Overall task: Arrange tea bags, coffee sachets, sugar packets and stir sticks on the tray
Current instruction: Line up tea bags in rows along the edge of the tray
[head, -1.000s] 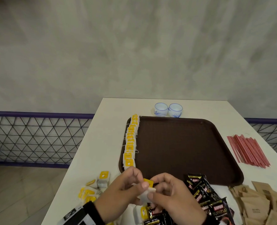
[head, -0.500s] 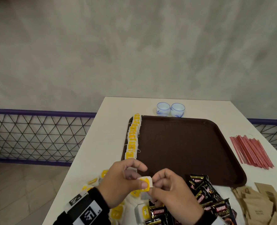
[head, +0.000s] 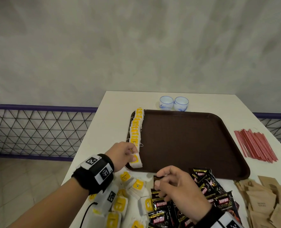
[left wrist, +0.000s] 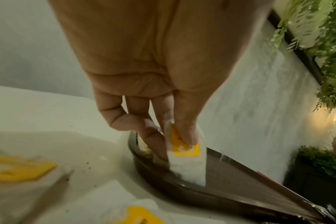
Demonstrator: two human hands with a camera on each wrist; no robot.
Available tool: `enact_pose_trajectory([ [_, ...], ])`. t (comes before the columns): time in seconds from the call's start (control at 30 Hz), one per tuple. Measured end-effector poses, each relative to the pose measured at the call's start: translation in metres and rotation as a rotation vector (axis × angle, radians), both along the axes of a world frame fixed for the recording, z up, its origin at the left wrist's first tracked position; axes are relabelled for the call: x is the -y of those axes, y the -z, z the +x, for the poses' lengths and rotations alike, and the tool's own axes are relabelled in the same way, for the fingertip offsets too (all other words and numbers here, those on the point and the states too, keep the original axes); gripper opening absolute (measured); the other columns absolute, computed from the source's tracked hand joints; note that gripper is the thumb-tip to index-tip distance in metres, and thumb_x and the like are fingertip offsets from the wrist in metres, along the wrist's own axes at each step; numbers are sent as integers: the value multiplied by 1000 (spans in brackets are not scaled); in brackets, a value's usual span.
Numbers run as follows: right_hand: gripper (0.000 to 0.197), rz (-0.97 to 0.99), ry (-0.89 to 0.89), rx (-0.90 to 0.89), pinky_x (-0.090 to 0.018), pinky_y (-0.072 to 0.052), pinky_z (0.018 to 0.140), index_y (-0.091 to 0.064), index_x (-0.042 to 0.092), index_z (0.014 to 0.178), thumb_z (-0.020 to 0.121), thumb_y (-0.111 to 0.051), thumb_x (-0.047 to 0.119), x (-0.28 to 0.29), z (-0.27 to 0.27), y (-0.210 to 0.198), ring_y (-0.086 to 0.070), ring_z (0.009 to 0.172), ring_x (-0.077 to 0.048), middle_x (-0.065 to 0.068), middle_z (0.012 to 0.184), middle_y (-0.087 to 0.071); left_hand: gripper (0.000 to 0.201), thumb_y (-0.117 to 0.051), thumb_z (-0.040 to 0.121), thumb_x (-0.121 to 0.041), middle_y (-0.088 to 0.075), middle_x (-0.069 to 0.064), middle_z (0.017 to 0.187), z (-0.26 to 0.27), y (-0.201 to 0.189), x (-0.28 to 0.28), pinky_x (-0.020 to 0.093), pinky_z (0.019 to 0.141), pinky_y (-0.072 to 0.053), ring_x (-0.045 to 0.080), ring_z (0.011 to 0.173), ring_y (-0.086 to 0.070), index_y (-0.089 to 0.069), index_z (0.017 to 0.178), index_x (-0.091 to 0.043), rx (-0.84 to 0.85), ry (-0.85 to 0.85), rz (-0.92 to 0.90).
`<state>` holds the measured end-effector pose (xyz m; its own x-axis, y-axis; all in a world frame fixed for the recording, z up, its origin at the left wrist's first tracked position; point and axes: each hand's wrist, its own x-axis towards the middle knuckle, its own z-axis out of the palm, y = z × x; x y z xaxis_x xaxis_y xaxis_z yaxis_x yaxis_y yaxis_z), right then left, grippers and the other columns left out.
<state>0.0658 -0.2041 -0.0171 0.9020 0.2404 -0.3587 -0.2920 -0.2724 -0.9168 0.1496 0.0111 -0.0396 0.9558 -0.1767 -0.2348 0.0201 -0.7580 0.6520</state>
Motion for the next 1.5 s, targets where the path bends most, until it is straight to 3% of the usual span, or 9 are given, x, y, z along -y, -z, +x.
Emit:
enact_pose_trajectory([
  [0.13,13,1,17,-26,-25,-54,65,-61,16,98,86,-66,14,5,-1,0,-64,68,-12,-11,79,-70,22,-74,76,-15,-51,-12,69,0,5,7,21,67,-39,9,69,-49,-57,78,-29,60,18,90],
  [0.3,12,5,10,-30,-25,-53,64,-61,16,98,87,-64,13,5,-1,0,-63,67,-13,-9,79,-69,31,-80,69,-34,-57,-5,90,4,6,12,26,71,-43,15,84,-56,-52,82,-34,63,70,266],
  [0.47,12,9,1,-32,-25,-53,64,-61,15,99,88,-64,13,4,-1,0,-64,67,-13,-9,80,-68,37,-82,66,-28,-52,-3,90,17,4,10,24,68,-37,17,83,-53,-46,76,-32,66,76,349],
  [0.73,12,-18,-15,-17,-24,-53,63,-62,16,98,87,-65,14,7,-1,2,-64,67,-13,-13,80,-68,62,-90,51,-29,-42,-10,91,19,-8,-5,28,73,-44,14,80,-48,-48,96,-27,112,-30,259],
  [0.93,11,-45,-34,35,-22,-51,63,-61,16,98,87,-65,13,5,-1,2,-64,66,-11,-6,73,-64,52,-90,52,-26,-41,-12,86,15,-1,-12,24,69,-38,1,71,-40,-50,87,-27,110,10,206],
  [1.17,9,-64,-39,81,-25,-51,66,-62,17,96,87,-65,15,6,-4,-1,-63,66,-11,2,67,-61,44,-86,60,-27,-42,-12,81,17,13,-10,25,69,-35,1,68,-40,-52,87,-22,129,-137,120],
  [1.37,14,-378,-197,323,-17,-46,67,-58,28,93,85,-67,22,-2,-6,7,-52,67,-2,7,81,-63,46,-84,61,-40,-48,-6,83,-4,-2,-22,26,65,-38,12,69,-46,-51,89,-26,203,-187,25],
  [1.43,22,-554,-362,464,-15,-42,76,-57,32,106,85,-65,26,-13,-10,7,-47,82,0,14,95,-59,42,-81,66,-40,-51,-6,84,-26,-17,-30,26,66,-41,13,70,-49,-54,93,-24,255,-183,14],
  [1.5,33,-762,-550,586,-25,-38,93,-54,32,119,87,-59,26,-24,-10,9,-40,104,-11,14,112,-55,37,-79,69,-38,-54,-7,86,-54,-30,-40,23,66,-43,12,70,-53,-56,94,-25,279,-144,23],
])
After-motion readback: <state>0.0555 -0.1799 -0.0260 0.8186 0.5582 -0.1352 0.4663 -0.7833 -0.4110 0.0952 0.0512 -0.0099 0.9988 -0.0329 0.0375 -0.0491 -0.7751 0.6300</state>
